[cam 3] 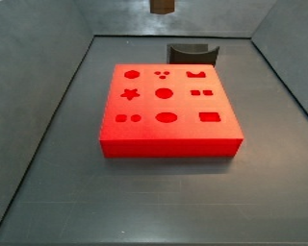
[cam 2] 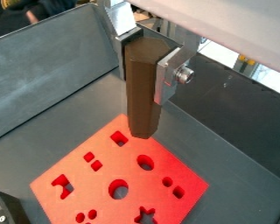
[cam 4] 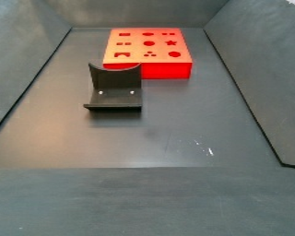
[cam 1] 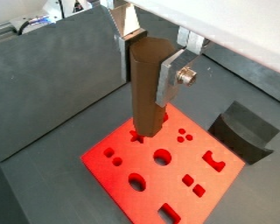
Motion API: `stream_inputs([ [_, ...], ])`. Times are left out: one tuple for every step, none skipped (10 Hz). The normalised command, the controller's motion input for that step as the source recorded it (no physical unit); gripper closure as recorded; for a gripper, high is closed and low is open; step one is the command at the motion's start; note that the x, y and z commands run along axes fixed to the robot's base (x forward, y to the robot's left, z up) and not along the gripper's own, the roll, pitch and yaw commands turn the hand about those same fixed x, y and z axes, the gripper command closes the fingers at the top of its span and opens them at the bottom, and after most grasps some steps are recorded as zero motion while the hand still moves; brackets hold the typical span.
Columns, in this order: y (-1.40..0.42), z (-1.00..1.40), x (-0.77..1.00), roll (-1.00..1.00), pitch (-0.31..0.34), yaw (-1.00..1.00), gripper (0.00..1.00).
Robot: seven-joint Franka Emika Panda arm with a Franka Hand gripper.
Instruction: Insert the hexagon object.
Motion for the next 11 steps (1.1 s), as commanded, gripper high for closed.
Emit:
stream_inputs([
  [0.0, 0.0, 0.0, 0.0, 0.006, 0.0, 1.0],
  [0.37, -0.12, 0.0, 0.0, 0.016, -0.03, 1.0],
  [0.57, -0.21, 0.07, 0.0, 0.0, 0.0, 1.0],
  [0.55, -0.27, 0.0, 0.0, 0.0, -0.08, 1.0],
  [0.36, -0.35, 0.0, 0.0, 0.0, -0.03, 1.0],
  [0.16, -0.37, -0.09, 0.03, -0.021, -0.03, 1.0],
  [0.0, -0.28, -0.23, 0.02, -0.074, -0.09, 1.0],
  [0.0, -0.22, -0.2, 0.01, -0.097, -0.06, 1.0],
  [0.0, -0.19, -0.16, 0.0, -0.116, -0.04, 1.0],
  [0.19, -0.28, 0.0, -0.11, -0.101, 0.0, 1.0],
  [0.14, -0.28, 0.0, -0.07, -0.14, 0.27, 1.0],
])
